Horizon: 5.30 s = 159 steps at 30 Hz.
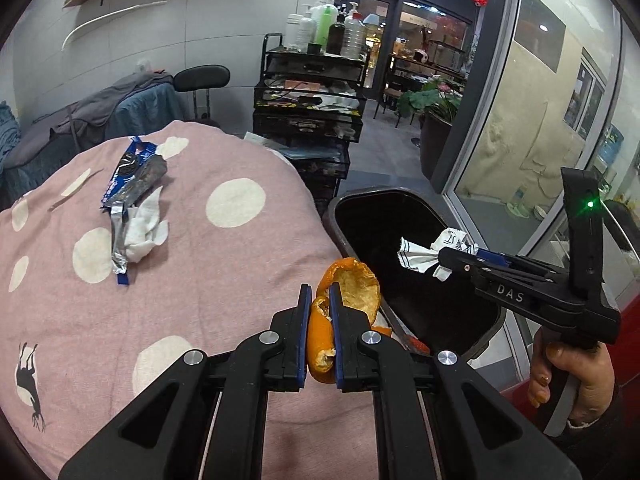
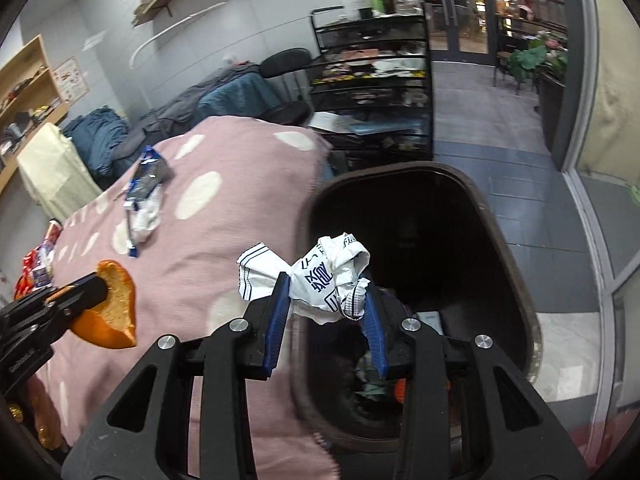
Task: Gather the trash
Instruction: 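Carry the white-and-blue paper to the bin and release it with the right tool, then lower the orange peel into the bin and open the left tool, then grasp the blue Oreo wrapper with the left tool while the right tool grasps the white tissue, then carry the white tissue to the bin and release it with the right tool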
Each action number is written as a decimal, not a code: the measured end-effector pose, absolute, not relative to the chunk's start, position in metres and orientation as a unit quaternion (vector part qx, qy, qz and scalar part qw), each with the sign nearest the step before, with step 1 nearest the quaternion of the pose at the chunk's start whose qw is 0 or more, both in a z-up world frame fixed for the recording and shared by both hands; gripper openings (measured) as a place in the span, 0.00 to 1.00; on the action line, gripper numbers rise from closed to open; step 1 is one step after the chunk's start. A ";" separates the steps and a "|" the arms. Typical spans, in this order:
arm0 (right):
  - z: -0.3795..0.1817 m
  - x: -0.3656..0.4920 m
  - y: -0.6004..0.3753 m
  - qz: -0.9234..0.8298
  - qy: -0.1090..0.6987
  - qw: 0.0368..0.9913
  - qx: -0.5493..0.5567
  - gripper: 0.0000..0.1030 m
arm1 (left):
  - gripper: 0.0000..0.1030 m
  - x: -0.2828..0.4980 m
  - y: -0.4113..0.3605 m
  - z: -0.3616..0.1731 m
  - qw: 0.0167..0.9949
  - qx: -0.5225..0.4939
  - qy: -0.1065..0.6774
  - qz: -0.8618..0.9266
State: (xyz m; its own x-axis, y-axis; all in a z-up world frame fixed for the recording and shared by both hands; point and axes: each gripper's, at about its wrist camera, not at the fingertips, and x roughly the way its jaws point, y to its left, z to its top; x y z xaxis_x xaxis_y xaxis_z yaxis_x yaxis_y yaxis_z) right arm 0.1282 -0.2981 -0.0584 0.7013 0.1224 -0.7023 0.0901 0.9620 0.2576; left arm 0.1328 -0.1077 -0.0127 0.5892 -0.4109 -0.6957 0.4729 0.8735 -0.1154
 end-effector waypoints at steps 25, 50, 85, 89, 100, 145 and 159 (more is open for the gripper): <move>-0.119 0.119 -0.382 -0.120 0.408 0.888 0.174 0.74 | 0.09 0.156 -0.197 -0.051 0.847 0.098 0.432 -0.292; -0.102 0.102 -0.432 -0.183 0.379 0.886 0.193 0.78 | 0.13 0.162 -0.273 -0.087 0.820 0.177 0.451 -0.305; -0.085 0.104 -0.389 -0.126 0.358 0.909 0.171 0.86 | 0.86 0.136 -0.172 -0.032 0.896 0.154 0.346 -0.233; -0.080 0.109 -0.372 -0.107 0.357 0.914 0.162 0.86 | 0.86 0.147 -0.141 -0.030 0.904 0.136 0.353 -0.199; -0.062 0.145 -0.294 -0.014 0.360 0.926 0.114 0.86 | 0.86 0.195 -0.044 -0.026 0.917 0.068 0.379 -0.103; -0.075 0.323 -0.025 0.247 0.468 0.843 -0.094 0.25 | 0.07 0.279 0.076 -0.009 0.923 -0.049 0.381 0.016; -0.038 0.246 -0.088 0.223 0.413 0.883 -0.024 0.21 | 0.07 0.214 0.044 -0.006 0.925 -0.048 0.376 -0.030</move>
